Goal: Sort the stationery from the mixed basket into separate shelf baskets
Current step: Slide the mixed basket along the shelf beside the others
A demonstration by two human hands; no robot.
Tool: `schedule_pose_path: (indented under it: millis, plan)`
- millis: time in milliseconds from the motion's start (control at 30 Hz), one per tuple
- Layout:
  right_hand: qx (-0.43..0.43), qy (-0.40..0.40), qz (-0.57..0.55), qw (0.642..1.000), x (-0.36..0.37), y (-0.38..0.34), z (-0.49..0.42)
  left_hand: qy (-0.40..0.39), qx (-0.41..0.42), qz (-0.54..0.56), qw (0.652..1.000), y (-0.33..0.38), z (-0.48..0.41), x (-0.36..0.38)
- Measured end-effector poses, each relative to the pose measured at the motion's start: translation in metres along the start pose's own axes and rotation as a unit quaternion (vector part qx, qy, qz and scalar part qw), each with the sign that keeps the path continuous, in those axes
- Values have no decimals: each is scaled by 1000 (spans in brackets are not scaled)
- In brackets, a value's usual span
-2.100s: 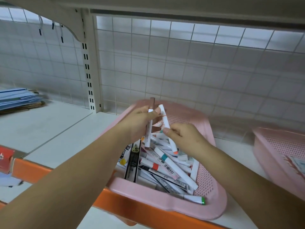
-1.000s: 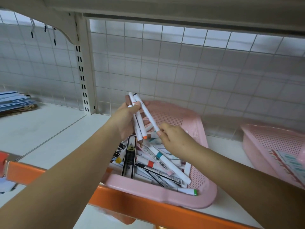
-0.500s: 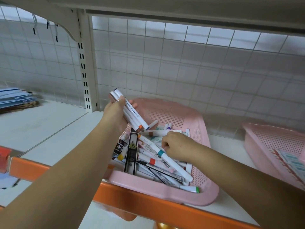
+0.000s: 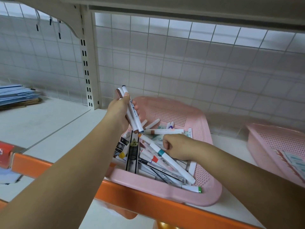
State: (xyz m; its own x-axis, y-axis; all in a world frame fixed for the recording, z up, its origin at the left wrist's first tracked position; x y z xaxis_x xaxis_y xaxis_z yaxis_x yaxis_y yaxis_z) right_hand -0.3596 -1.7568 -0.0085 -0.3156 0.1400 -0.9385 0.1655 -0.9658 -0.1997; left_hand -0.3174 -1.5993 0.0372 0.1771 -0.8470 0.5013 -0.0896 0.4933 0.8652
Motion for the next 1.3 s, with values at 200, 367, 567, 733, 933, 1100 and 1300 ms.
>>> schedule_pose_path:
  millis: [200,367,567,733,933,1100,1300]
  plan:
    - [0,60,-39,997,-14,-2,1,-6,11,-47,999,3,2,1]
    - [-91,316,-142,934,-64,-9,28,-21,-40,-62,997,-7,7,3]
    - [-142,409,-142,890,-78,-17,50,-211,-130,-145,958,-33,38,42]
    - [-145,384,-130,903,-74,-17,43,-273,-159,-191,929,-42,52,50]
    - [-135,317,-150,927,-66,-19,36,-247,-143,-179,942,-40,44,45]
    - [-166,304,-110,931,-60,-30,38,-240,-138,-163,947,-39,42,44]
    - [-126,301,-73,942,-64,-24,35,-236,-115,-155,952,-33,40,45]
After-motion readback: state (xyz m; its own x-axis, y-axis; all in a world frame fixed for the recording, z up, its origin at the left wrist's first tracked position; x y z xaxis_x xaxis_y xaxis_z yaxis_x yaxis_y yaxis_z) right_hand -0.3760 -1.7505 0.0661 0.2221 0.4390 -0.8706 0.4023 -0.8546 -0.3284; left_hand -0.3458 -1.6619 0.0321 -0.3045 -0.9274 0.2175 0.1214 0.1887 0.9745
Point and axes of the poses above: each hand's wrist, its own z-axis away from the middle knuckle, its own x-axis out of the palm, y = z × x, the point moved 9 cm from there along -z, towards the middle knuckle, and after that the axes turned 5 degrees about x, right-handed, at the moved point
